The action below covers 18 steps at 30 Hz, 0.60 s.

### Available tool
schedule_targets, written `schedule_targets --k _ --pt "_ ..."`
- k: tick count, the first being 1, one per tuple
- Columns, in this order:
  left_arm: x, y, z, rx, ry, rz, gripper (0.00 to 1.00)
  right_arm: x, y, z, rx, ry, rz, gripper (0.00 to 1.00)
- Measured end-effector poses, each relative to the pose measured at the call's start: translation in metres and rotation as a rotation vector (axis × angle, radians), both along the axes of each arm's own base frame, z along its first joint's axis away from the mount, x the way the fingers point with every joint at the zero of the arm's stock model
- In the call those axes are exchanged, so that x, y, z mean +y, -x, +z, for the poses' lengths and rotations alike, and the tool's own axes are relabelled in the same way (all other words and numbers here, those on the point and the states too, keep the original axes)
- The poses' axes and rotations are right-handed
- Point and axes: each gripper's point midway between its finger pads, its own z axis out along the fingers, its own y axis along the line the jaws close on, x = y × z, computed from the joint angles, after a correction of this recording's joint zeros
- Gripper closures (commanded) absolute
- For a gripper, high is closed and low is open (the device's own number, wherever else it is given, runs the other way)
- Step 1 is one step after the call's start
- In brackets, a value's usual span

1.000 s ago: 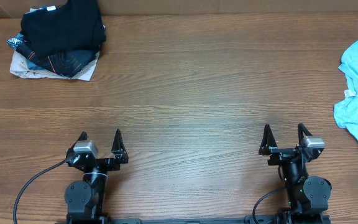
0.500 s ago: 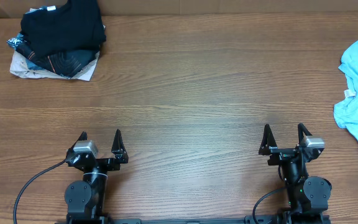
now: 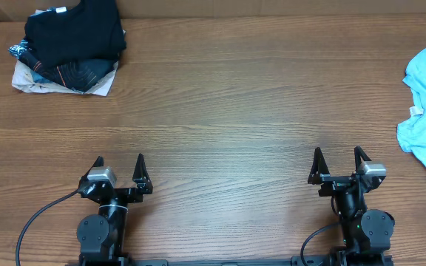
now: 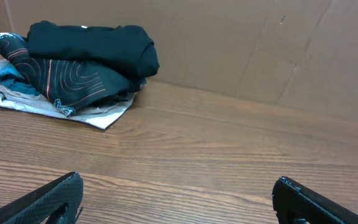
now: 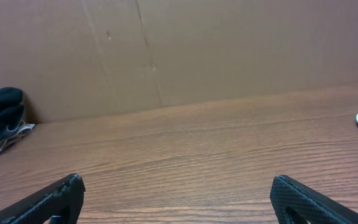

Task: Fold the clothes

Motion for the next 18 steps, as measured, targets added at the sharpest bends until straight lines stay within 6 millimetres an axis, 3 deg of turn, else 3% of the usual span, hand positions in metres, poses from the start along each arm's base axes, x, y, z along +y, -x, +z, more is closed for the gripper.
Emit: schedule_targets --k 15,18 --pt "0.000 0.000 0.000 0.000 0.000 0.000 0.00 0.000 0.000 0.000 -0.002 0.000 0.000 0.00" --pt "0.000 0.000 0.000 0.000 0.000 0.000 0.00 0.000 0.000 0.013 -0.051 -0.001 0.002 0.00"
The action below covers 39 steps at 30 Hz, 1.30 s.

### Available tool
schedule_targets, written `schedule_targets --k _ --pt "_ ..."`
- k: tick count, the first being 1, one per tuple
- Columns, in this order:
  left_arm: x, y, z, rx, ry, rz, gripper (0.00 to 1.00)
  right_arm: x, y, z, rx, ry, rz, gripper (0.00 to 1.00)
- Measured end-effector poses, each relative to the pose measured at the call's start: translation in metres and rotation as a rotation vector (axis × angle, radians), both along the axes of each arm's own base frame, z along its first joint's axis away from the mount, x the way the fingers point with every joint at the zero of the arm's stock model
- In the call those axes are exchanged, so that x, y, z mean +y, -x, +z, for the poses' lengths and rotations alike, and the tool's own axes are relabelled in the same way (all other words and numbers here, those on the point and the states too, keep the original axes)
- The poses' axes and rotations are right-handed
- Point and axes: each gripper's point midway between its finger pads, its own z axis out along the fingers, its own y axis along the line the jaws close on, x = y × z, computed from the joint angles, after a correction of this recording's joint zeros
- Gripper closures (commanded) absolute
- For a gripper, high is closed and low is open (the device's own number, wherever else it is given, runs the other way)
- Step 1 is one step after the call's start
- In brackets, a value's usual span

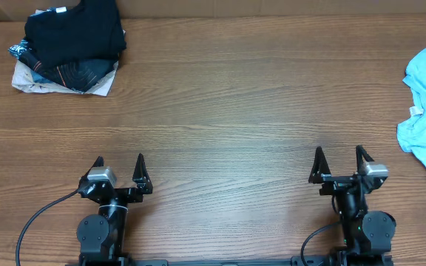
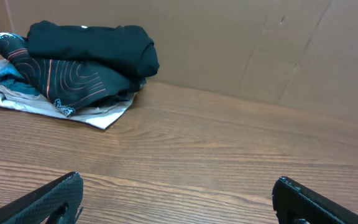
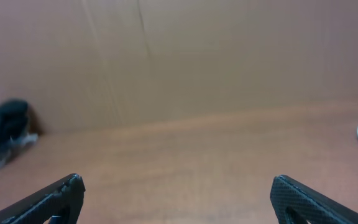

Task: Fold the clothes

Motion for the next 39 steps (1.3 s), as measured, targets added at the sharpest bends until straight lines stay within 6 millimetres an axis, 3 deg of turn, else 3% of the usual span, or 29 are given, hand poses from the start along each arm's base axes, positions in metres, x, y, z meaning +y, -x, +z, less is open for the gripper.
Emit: schedule_targets --k 5,10,14,20,24,28,32,39 --pt "0.000 0.000 0.000 0.000 0.000 0.000 0.00 0.026 0.007 0.032 -0.121 -0.075 0.159 0.00" --pt "0.000 0.000 0.000 0.000 0.000 0.000 0.00 0.049 0.015 0.038 -0.127 -0.133 0.310 0.00" --pt "0.000 0.000 0.000 0.000 0.000 0.000 0.00 0.059 0.023 0.056 -0.196 -0.134 0.379 0.00" --pt "0.000 0.000 0.000 0.000 0.000 0.000 0.00 0.069 0.053 0.110 -0.451 -0.077 0.462 0.00" --pt "0.000 0.000 0.000 0.000 0.000 0.001 0.00 0.065 0.056 0.123 -0.496 -0.053 0.434 0.00" --pt "0.001 0.000 0.000 0.000 0.000 0.004 0.00 0.061 0.046 0.133 -0.441 0.004 0.383 0.00" --pt "0.001 0.000 0.000 0.000 0.000 0.004 0.00 0.055 0.020 0.149 -0.321 0.060 0.324 0.00" --pt "0.001 0.000 0.000 0.000 -0.001 0.007 0.00 0.018 -0.068 0.152 0.012 0.073 0.130 0.00"
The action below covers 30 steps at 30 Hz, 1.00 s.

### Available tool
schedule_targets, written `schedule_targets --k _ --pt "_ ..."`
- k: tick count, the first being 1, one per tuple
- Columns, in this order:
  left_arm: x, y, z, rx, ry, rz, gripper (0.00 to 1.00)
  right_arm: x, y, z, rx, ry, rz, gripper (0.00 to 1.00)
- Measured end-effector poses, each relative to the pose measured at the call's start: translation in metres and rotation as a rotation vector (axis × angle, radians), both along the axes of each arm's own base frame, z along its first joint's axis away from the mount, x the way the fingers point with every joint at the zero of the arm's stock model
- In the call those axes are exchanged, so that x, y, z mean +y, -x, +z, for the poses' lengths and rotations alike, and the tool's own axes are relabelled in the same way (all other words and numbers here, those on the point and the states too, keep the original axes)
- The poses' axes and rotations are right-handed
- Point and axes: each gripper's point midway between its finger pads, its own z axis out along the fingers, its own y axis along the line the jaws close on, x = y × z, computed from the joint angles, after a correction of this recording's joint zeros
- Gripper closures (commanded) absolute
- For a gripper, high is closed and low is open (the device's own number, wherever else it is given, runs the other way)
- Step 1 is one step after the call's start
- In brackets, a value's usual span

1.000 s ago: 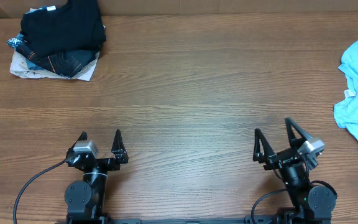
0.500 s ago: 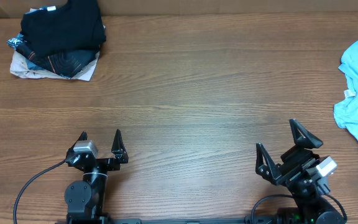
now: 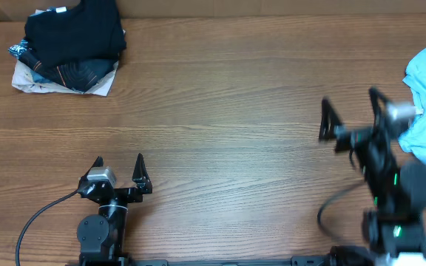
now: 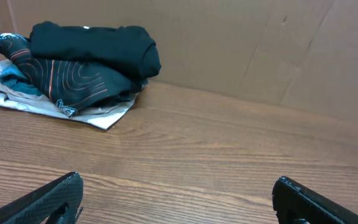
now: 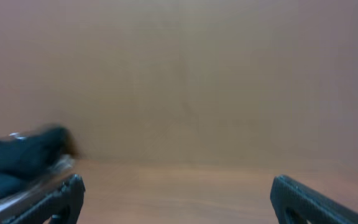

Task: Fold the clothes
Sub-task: 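Reach the right gripper to the blue T-shirt and grasp it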

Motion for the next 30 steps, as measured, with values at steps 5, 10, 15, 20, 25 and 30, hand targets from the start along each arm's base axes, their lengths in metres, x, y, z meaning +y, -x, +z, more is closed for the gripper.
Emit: schedule_targets --k 5,10,15,20,25,30 --pt "0.000 0.000 0.000 0.000 0.000 0.000 0.00 -0.058 -0.066 -0.025 0.286 0.001 -0.166 0.00" --pt "0.000 0.000 0.000 0.000 0.000 0.000 0.00 -0.144 -0.104 -0.073 0.546 -0.055 -0.345 0.00" --pt "0.000 0.000 0.000 0.000 0.000 0.000 0.00 -0.198 -0.105 -0.133 0.712 -0.116 -0.452 0.00" --pt "0.000 0.000 0.000 0.000 0.000 0.000 0.00 -0.233 -0.092 -0.169 0.805 -0.144 -0.547 0.00" --pt "0.000 0.000 0.000 0.000 0.000 0.000 0.00 -0.262 -0.079 -0.192 0.860 -0.172 -0.620 0.00" --pt "0.000 0.000 0.000 0.000 0.000 0.000 0.00 -0.273 -0.072 -0.234 0.964 -0.204 -0.641 0.00"
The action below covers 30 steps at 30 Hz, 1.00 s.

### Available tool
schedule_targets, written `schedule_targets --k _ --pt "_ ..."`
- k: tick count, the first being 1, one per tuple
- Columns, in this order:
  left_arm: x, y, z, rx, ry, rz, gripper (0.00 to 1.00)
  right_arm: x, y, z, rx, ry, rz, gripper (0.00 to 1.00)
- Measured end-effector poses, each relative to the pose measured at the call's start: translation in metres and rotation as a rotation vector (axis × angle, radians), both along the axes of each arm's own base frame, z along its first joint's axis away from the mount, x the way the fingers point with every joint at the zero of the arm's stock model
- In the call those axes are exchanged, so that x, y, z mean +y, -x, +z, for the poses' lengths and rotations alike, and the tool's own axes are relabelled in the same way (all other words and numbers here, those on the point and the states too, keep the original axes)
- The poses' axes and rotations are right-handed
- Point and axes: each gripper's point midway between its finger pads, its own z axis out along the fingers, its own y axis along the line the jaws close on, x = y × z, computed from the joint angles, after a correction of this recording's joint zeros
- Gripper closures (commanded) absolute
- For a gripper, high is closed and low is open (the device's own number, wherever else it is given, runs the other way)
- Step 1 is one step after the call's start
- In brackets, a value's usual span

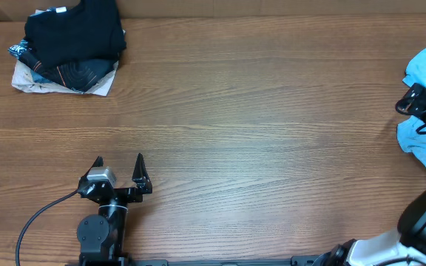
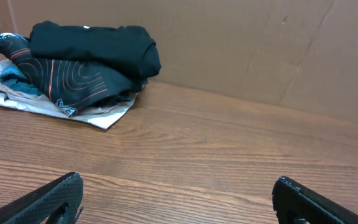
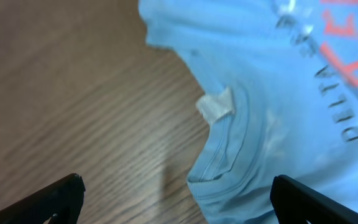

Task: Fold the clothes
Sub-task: 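Reach the right gripper to the blue T-shirt and grasp it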

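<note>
A crumpled light blue T-shirt (image 1: 422,140) lies at the table's right edge. In the right wrist view the blue T-shirt (image 3: 272,81) shows its collar, a white neck tag (image 3: 216,104) and orange lettering. My right gripper (image 1: 420,100) hangs open over the collar; from its own camera the right gripper (image 3: 176,182) has the collar edge between its spread fingers, and I cannot tell whether they touch the cloth. My left gripper (image 1: 118,167) stands open near the front left, and the left gripper (image 2: 178,182) holds nothing.
A pile of folded dark clothes (image 1: 69,44) on a pale cloth sits at the far left corner; the same pile (image 2: 79,68) shows in the left wrist view. A cardboard wall (image 2: 260,43) stands behind the wooden table (image 1: 228,111).
My right gripper has moved from mid-right of the table to over the blue shirt's collar at the right edge, now looking down at the cloth. The left arm has not moved.
Both grippers first stood open at the front of the table, the shirt lying crumpled at the right. The right arm then stood raised toward the right with its jaws open, and now hangs over the shirt's collar. The left arm stayed put.
</note>
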Motion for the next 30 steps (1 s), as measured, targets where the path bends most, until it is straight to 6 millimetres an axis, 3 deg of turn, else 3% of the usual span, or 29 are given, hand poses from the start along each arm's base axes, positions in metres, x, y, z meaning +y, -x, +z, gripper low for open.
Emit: schedule_targets --k 4,7,10,14,22,30 --pt "0.000 0.000 0.000 0.000 0.000 0.000 0.00 0.001 0.004 -0.032 0.069 -0.039 -0.004 0.00" --pt "0.000 0.000 0.000 0.000 0.000 0.000 0.00 0.001 0.006 -0.045 0.100 -0.048 -0.010 0.00" --pt "0.000 0.000 0.000 0.000 0.000 0.000 0.00 0.000 0.007 -0.048 0.108 -0.047 -0.013 0.00" --pt "0.000 0.000 0.000 0.000 0.000 0.000 0.00 -0.004 0.009 -0.047 0.118 -0.030 -0.025 0.09" --pt "0.000 0.000 0.000 0.000 0.000 0.000 0.00 -0.014 0.017 -0.051 0.166 0.021 -0.059 0.01" --pt "0.000 0.000 0.000 0.000 0.000 0.000 0.00 -0.012 0.026 -0.092 0.262 -0.009 -0.046 0.04"
